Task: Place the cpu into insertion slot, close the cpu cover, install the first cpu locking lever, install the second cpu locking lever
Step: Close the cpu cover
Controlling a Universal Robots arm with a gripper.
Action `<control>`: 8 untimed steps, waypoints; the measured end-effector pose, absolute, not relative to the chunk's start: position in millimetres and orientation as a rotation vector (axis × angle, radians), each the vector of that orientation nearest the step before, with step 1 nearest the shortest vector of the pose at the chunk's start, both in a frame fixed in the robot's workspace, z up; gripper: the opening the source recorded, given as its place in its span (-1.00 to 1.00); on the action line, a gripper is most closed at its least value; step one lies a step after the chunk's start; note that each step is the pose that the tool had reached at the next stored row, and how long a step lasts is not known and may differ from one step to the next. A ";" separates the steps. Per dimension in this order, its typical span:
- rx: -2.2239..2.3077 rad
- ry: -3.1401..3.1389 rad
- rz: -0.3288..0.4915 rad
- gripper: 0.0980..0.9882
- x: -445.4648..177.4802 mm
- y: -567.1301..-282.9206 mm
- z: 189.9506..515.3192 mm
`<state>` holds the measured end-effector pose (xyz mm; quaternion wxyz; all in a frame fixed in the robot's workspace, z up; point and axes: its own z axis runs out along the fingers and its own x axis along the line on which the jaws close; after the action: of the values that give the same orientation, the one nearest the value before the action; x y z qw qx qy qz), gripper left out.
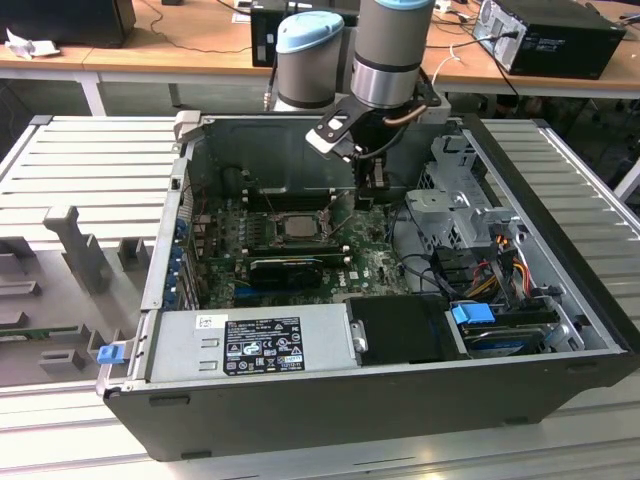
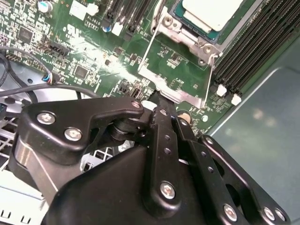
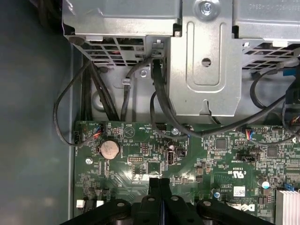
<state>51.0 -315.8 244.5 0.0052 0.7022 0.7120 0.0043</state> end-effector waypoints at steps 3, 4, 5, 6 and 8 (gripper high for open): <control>2.199 2.229 0.013 -0.98 47.5 -315.8 244.5; 2.199 2.229 0.013 -0.98 46.4 -315.8 244.5; 2.199 2.229 0.013 -0.98 46.0 -315.8 244.5; 2.199 2.229 0.013 -0.98 45.5 -315.8 244.5; 2.199 2.229 0.013 -0.98 44.2 -315.8 244.5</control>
<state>44.2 -315.8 244.5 0.0052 0.7022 0.7120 0.0043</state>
